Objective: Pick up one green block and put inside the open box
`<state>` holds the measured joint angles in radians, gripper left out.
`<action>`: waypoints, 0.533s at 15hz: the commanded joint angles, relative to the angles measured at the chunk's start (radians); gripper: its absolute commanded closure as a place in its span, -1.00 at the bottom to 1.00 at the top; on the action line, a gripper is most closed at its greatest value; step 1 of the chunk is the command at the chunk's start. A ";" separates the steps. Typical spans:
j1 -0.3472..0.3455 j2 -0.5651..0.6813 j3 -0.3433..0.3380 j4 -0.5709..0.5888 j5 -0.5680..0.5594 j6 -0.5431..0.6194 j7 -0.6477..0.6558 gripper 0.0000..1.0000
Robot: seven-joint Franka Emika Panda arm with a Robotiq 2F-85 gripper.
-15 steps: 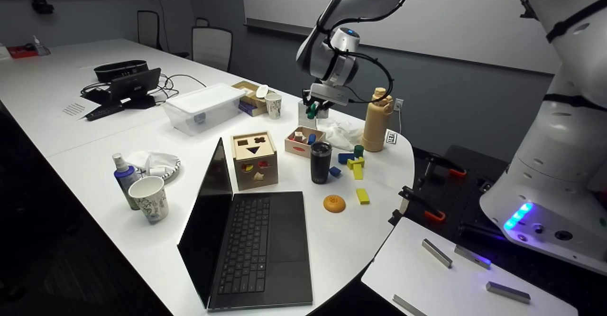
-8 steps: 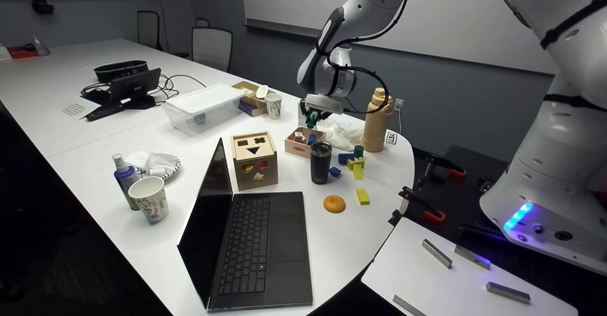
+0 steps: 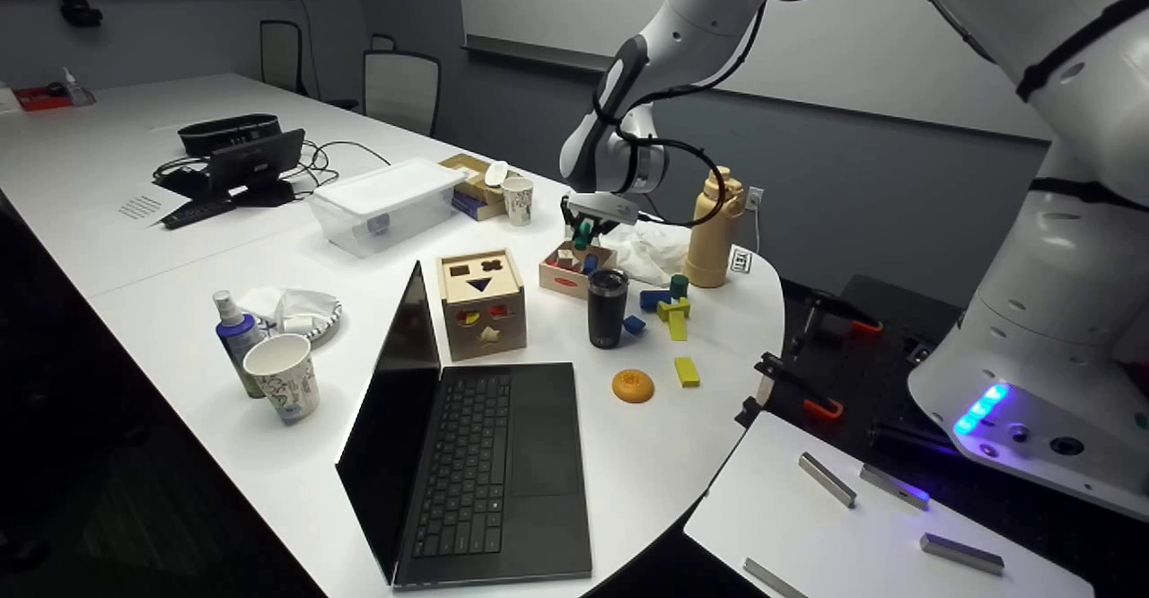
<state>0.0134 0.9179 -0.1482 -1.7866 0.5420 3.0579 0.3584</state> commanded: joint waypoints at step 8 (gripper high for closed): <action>-0.029 -0.035 0.050 -0.001 -0.054 -0.023 0.056 -0.90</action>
<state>-0.0050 0.9391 -0.1162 -1.7599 0.5131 3.0562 0.3843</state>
